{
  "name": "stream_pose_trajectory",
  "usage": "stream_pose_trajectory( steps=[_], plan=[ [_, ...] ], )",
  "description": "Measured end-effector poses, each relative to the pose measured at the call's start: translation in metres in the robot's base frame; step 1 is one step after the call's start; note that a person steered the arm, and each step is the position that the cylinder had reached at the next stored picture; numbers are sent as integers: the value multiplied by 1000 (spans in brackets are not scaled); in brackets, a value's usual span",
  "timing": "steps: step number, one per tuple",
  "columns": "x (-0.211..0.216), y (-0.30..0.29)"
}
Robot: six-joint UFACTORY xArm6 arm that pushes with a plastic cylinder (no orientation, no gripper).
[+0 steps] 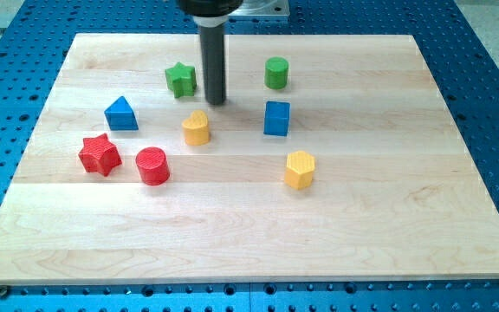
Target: Move the green star parallel to the left of the green circle
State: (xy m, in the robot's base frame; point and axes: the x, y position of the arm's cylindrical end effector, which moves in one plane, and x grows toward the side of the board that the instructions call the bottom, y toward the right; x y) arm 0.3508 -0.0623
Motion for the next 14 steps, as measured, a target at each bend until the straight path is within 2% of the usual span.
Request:
stream_pose_trajectory(
  steps=[1,3,4,5,6,8,10,11,14],
  plan=[
    [40,-37],
    [51,-62],
    [38,-62],
    [1,-62],
    [-9,-80],
    [-8,-81],
    [-38,-55],
    [-40,-45],
    [-39,-57]
  ],
)
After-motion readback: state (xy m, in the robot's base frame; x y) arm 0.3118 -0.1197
